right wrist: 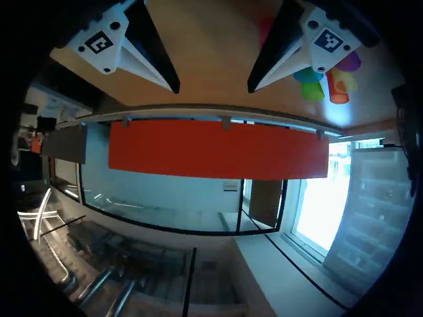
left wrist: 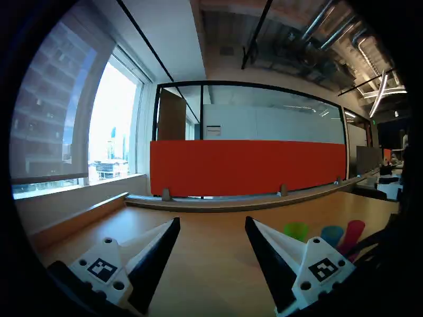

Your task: Pour water

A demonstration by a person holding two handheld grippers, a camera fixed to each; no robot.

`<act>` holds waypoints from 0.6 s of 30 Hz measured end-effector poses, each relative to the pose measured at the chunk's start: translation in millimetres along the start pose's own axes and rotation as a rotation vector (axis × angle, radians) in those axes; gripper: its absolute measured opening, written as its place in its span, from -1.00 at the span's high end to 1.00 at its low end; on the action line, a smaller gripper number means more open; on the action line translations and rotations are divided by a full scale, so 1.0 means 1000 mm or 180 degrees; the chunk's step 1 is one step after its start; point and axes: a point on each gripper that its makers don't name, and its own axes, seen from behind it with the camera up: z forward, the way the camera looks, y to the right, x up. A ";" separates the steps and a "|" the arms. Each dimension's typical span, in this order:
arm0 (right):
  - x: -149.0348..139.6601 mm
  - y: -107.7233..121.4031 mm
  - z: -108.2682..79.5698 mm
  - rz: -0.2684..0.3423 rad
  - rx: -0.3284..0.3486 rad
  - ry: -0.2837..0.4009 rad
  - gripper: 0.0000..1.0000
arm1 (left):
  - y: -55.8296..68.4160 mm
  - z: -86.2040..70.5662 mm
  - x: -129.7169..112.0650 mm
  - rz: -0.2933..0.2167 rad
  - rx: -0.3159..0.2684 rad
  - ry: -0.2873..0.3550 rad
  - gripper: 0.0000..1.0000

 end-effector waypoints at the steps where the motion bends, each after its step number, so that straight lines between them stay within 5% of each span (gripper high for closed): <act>1: 0.005 0.000 0.001 0.0000 -0.0002 -0.0007 -0.99 | 0.000 0.001 0.005 0.0009 -0.0003 -0.0003 -0.81; 18: 0.102 -0.003 0.009 -0.0013 0.0105 0.0088 -0.99 | 0.002 0.014 0.087 0.0147 -0.0073 0.0034 -0.81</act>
